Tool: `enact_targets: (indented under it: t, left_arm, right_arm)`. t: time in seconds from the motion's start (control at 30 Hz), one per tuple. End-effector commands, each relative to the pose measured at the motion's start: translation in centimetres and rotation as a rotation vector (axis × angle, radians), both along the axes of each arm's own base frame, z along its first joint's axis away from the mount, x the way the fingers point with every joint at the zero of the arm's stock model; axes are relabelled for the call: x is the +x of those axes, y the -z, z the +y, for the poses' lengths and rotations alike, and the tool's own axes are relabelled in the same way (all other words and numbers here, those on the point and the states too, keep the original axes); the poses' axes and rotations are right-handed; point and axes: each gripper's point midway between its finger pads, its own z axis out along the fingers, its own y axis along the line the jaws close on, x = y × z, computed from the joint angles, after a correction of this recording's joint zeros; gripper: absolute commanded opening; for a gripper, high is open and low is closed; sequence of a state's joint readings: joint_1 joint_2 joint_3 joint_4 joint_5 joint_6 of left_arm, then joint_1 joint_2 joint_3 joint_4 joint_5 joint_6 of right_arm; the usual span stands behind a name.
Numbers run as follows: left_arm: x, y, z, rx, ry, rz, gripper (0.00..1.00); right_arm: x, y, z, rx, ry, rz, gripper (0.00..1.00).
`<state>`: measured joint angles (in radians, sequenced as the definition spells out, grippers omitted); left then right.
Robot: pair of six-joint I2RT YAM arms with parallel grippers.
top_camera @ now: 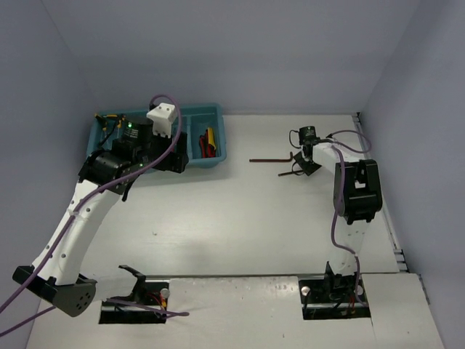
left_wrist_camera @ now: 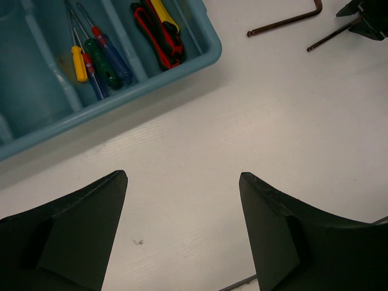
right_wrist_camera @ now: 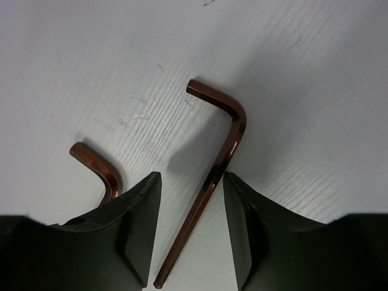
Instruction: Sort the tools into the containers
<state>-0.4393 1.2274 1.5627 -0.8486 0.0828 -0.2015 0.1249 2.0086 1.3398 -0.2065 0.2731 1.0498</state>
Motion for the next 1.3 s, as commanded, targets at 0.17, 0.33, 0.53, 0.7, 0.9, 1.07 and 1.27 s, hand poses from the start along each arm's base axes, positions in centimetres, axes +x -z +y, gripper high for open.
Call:
enact_targets:
  t: [0.17, 0.33, 0.53, 0.7, 0.9, 1.07, 1.27]
  left_arm:
    - [0.1, -2.1, 0.0, -0.038, -0.013, -0.070, 0.72]
    - [0.0, -2.5, 0.2, -0.030, -0.008, -0.085, 0.72]
    - [0.2, -2.2, -0.7, -0.055, 0.010, -0.064, 0.72]
    - [0.6, -1.3, -2.4, -0.111, 0.037, -0.018, 0.72]
    - [0.8, 1.8, -5.2, -0.239, 0.061, 0.075, 0.72]
    - [0.9, 3.9, -8.1, -0.402, 0.076, 0.135, 0.72]
    - [1.4, 6.4, -9.4, -0.474, 0.052, 0.184, 0.72]
  right_arm:
    - [-3.9, 3.1, -2.1, -0.107, -0.050, 0.339, 0.35]
    - [-5.3, 4.1, -1.8, -0.096, -0.137, 0.422, 0.24]
    - [-8.9, 5.4, -0.9, -0.115, -0.288, 0.529, 0.00]
    - [-10.9, 5.5, 3.1, -0.191, -0.516, 0.523, 0.00]
    - [-10.8, 2.3, 10.1, -0.202, -0.757, 0.317, 0.00]
    - [-11.1, -0.2, 14.3, -0.135, -0.861, 0.128, 0.00]
    - [-11.1, -3.3, 16.9, -0.069, -0.951, -0.047, 0.00]
